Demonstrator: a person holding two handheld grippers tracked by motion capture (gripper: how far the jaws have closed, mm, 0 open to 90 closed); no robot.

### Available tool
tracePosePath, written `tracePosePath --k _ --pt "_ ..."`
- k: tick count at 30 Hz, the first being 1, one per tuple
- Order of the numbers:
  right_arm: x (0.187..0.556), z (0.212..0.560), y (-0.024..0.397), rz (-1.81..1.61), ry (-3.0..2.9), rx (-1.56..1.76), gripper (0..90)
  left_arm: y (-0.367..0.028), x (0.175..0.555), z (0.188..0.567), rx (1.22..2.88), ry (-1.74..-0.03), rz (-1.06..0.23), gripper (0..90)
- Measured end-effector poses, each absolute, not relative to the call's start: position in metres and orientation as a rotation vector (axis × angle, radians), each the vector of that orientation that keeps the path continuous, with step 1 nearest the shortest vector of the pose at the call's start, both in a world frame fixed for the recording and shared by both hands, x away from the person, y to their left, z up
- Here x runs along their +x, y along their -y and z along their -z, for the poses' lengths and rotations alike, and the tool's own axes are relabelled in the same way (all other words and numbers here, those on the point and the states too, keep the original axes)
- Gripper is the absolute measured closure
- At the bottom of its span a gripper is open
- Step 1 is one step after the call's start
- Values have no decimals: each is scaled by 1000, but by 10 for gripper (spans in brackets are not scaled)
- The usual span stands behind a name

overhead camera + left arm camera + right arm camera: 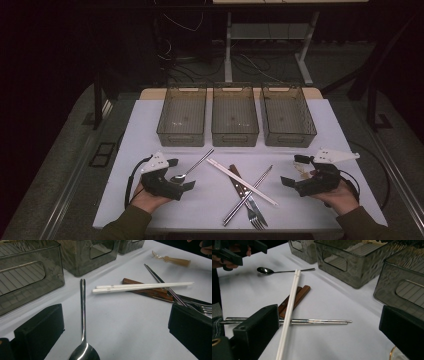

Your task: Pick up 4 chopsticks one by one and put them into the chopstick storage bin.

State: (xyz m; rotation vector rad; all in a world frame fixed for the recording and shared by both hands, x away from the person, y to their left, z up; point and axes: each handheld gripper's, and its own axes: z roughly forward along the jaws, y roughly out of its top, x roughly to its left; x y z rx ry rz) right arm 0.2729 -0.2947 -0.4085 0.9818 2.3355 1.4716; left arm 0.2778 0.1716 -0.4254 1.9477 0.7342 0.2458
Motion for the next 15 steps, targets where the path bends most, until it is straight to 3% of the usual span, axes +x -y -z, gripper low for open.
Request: tracePosePath --k 15 --pt "286 411 259 -1439 -2438 918 28 -174 273 425 1939 -737 -251 0"
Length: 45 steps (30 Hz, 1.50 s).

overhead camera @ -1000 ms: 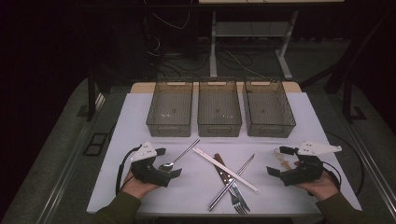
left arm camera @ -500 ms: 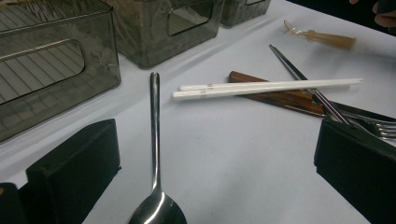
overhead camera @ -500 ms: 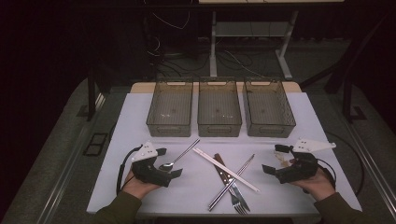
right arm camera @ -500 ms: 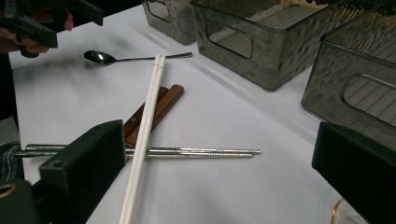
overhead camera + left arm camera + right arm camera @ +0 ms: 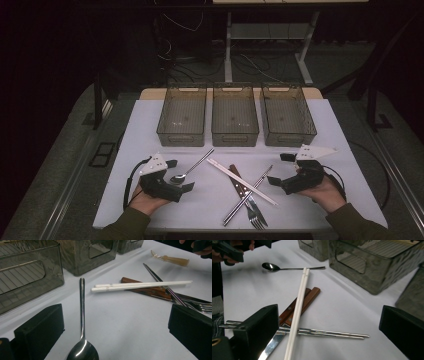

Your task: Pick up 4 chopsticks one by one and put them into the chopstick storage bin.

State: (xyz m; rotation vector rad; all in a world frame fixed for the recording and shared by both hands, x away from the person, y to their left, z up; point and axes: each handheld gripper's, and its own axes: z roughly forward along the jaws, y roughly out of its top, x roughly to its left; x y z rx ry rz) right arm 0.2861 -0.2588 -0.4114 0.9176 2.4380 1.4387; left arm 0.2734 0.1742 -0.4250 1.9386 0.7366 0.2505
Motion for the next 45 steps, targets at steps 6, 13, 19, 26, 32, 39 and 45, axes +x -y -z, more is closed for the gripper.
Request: tracePosePath --k 6,13,19,26,32,39,45 --pt "288 412 249 -1421 -2491 888 48 -173 274 425 1944 -735 -248 0" --pt "289 413 242 -1383 -2554 877 108 -172 274 425 1944 -726 -239 0" --pt "288 415 234 -1333 -2631 853 235 -171 275 425 1939 -721 -233 0" --pt "285 417 228 -1298 -2681 834 381 -172 274 425 1953 -709 -231 0" --pt "283 419 226 -1261 -2715 838 498 -170 273 426 1959 -707 -225 0" --pt "281 422 222 -1220 -2760 813 658 -171 273 426 1960 -709 -221 0" --pt "280 423 220 -1187 -2794 816 768 -171 273 426 1965 -706 -217 0"
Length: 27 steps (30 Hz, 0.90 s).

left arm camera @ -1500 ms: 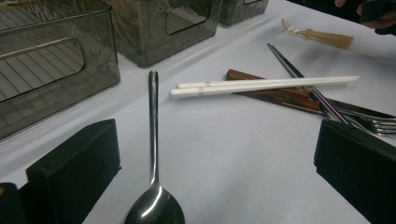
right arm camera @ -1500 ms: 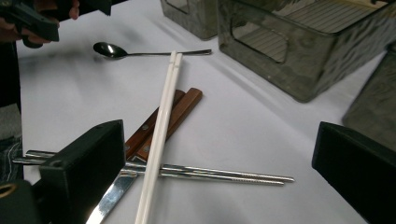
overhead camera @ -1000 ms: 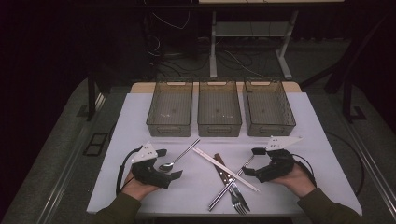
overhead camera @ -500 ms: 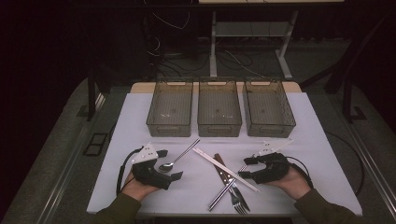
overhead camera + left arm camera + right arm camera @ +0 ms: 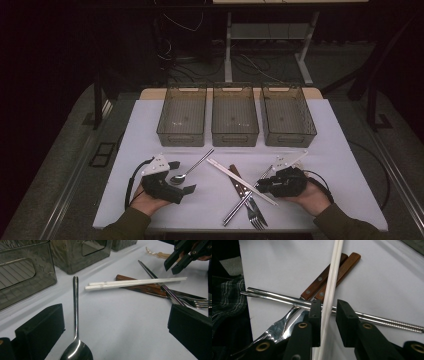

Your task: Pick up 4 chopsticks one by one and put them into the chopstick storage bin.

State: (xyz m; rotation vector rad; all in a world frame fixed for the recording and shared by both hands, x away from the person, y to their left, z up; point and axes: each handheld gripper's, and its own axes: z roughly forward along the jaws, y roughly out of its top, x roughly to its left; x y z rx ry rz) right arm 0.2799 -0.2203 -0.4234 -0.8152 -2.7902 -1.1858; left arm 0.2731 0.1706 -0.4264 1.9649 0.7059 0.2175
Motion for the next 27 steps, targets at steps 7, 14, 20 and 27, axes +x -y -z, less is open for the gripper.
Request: tracePosePath --k 7,14,20,27 --pt "279 427 218 1152 2805 -805 793 -170 274 427 1966 -704 -216 0" --pt "279 428 217 1126 2816 -805 806 -170 274 427 1969 -704 -215 0" --pt "278 429 217 1118 2816 -804 812 -170 274 427 1969 -706 -213 0" --pt "279 430 217 1108 2829 -807 812 -169 274 428 1968 -703 -214 0"
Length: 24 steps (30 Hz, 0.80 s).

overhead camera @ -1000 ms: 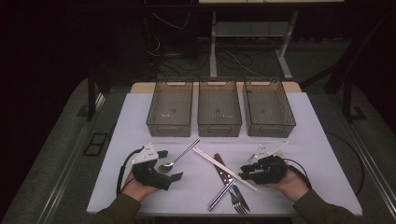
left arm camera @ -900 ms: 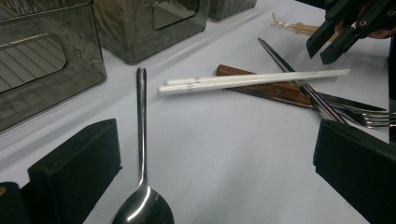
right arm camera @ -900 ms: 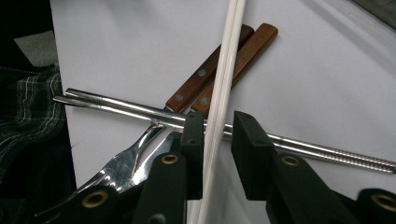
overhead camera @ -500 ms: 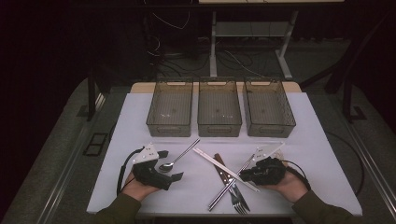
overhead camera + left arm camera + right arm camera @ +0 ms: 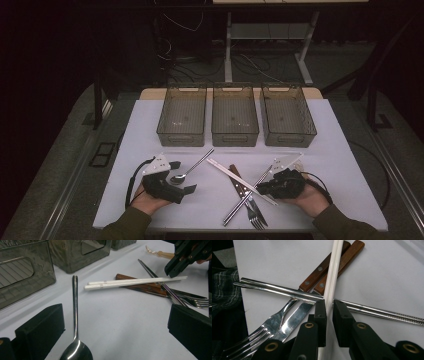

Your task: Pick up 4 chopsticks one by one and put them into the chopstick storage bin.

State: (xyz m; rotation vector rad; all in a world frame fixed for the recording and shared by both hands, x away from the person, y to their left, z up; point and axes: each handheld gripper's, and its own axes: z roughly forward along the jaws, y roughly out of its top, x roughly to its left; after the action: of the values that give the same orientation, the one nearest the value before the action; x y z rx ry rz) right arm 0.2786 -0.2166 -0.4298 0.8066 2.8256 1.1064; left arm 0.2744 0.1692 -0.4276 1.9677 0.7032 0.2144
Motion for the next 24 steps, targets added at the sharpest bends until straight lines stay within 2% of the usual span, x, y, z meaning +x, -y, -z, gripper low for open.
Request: tracePosePath --k 24 --pt "280 431 217 -1066 -2813 811 812 -169 274 428 1969 -702 -213 0"
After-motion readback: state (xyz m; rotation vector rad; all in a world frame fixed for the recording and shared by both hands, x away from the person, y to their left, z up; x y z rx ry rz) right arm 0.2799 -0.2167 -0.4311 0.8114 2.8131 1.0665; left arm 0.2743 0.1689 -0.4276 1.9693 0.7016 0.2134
